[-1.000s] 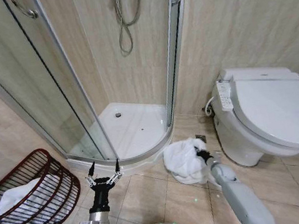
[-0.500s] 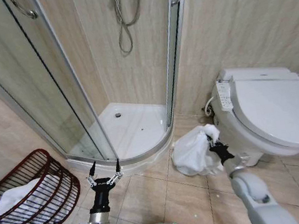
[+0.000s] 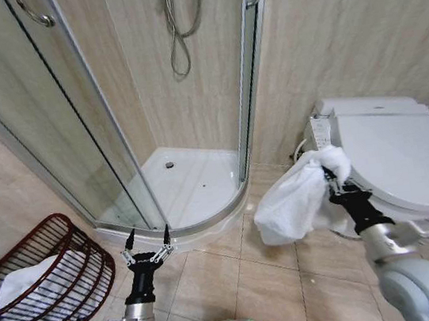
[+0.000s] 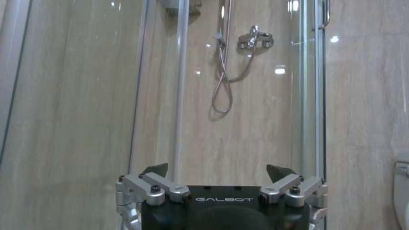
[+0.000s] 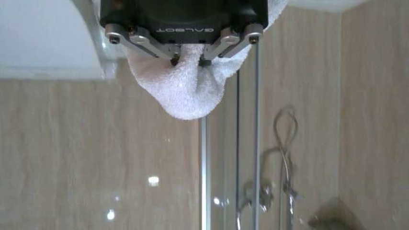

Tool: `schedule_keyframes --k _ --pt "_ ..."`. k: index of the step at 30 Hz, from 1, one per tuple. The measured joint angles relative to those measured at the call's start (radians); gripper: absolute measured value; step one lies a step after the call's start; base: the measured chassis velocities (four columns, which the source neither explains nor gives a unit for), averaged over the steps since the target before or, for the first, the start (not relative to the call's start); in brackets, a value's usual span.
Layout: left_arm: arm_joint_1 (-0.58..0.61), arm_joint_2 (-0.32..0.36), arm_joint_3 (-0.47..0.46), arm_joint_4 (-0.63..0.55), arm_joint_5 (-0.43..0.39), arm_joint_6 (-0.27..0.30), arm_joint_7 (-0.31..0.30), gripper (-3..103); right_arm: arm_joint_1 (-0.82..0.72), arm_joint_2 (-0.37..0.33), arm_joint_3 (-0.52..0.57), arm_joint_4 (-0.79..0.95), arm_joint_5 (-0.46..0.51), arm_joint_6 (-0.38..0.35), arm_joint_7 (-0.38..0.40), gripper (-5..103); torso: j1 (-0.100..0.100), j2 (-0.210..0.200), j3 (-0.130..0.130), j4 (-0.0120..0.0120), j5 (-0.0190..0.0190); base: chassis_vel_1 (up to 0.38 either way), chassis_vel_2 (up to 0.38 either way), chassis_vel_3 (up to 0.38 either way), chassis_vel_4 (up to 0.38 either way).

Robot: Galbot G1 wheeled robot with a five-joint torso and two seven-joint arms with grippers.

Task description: Discard the used towel into the hamper.

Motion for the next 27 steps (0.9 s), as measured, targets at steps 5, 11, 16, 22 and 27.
schedule_keyframes --k 5,11,16,22,27 --pt "0.001 0.008 -0.002 -0.005 -0.010 0.016 -0.003 100 -0.050 0.046 -0.013 -0.002 -0.076 0.016 -0.001 9 0.000 0.000 0.000 -0.0005 0.0003 0.000 0.000 0.000 0.000" --pt "-0.012 0.019 -0.004 0.010 -0.016 0.034 -0.003 100 -0.046 0.039 -0.037 -0.007 -0.147 0.040 -0.003 9 0.000 0.000 0.000 0.0002 0.0002 0.000 0.000 0.000 0.000" --pt "-0.012 0.018 -0.002 0.015 -0.017 0.031 -0.003 100 -0.047 0.042 -0.035 -0.011 -0.144 0.036 0.003 9 0.000 0.000 0.000 -0.0003 0.0003 0.029 0.024 0.040 0.029" --pt "-0.015 0.016 -0.003 0.003 -0.017 0.030 -0.002 100 -0.030 0.032 -0.042 -0.013 -0.134 0.022 0.019 9 0.000 0.000 0.000 -0.0001 0.0001 0.069 0.057 0.081 0.072" --pt "-0.019 0.014 -0.003 -0.001 -0.015 0.031 0.000 100 -0.020 0.030 -0.058 -0.014 -0.126 0.009 0.028 9 0.000 0.000 0.000 -0.0001 0.0001 0.090 0.087 0.085 0.086"
